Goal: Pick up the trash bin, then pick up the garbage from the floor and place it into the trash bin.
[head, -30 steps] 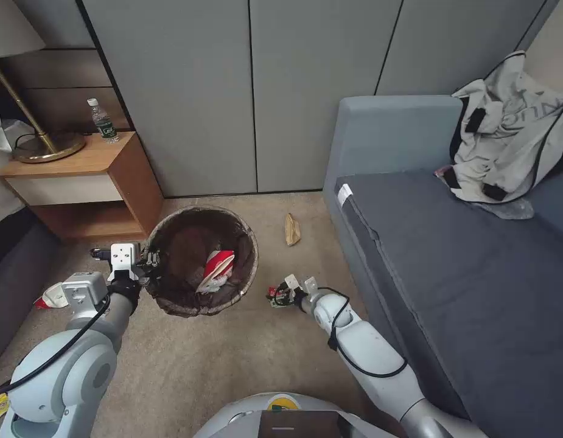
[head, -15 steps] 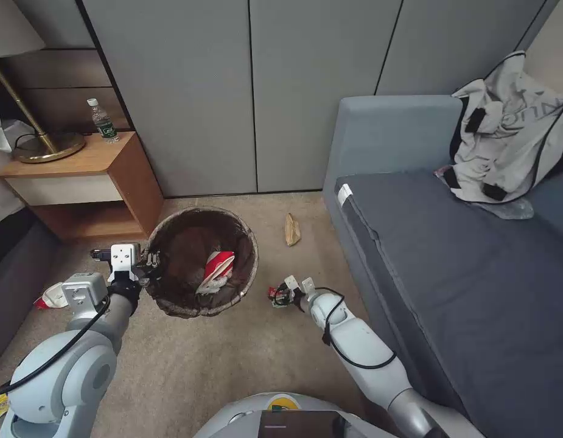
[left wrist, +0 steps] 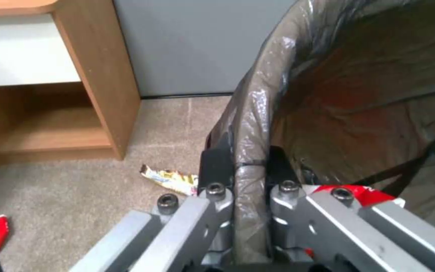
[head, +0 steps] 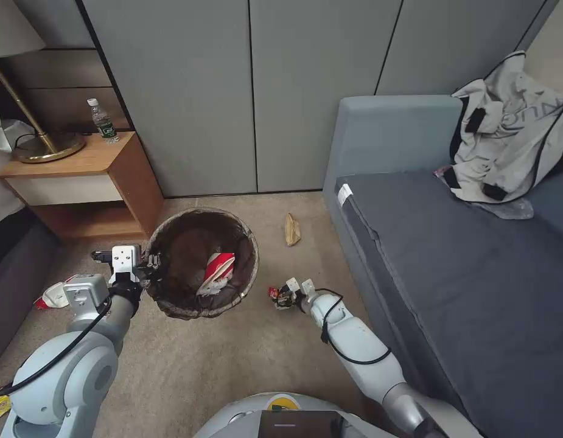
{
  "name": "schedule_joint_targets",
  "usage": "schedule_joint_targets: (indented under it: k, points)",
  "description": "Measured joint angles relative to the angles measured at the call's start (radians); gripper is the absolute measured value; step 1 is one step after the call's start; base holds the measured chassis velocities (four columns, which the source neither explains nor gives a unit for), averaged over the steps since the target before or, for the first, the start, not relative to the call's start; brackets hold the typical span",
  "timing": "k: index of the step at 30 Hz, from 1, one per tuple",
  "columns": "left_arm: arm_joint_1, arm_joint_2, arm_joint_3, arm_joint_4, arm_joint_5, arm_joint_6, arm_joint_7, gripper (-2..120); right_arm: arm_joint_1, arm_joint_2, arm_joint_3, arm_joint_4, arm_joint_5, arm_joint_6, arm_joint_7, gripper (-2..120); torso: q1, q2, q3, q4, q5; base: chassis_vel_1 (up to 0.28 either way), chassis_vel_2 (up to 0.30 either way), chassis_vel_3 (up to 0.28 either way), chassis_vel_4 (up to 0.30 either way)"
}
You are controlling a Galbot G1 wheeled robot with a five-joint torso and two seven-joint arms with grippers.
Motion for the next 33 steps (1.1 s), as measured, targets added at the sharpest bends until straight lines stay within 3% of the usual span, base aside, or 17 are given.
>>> schedule_joint_targets:
  k: [15, 33]
  points:
    - [0.007, -0.008, 0.002, 0.0, 0.004, 0.0, 0.003, 2, 0.003, 0.019, -0.025, -0.016, -0.091, 0.027, 0.022, 100, 0.0, 0.0, 0.0, 0.0, 0.0, 0.0, 0.0, 0.0, 0.0]
    - [0.004, -0.009, 0.0, 0.0, 0.014, 0.0, 0.005, 2, 0.058, 0.058, -0.049, -0.077, -0.105, 0.046, 0.011, 100, 0.0, 0.0, 0.0, 0.0, -0.0001, 0.0, 0.0, 0.0, 0.0]
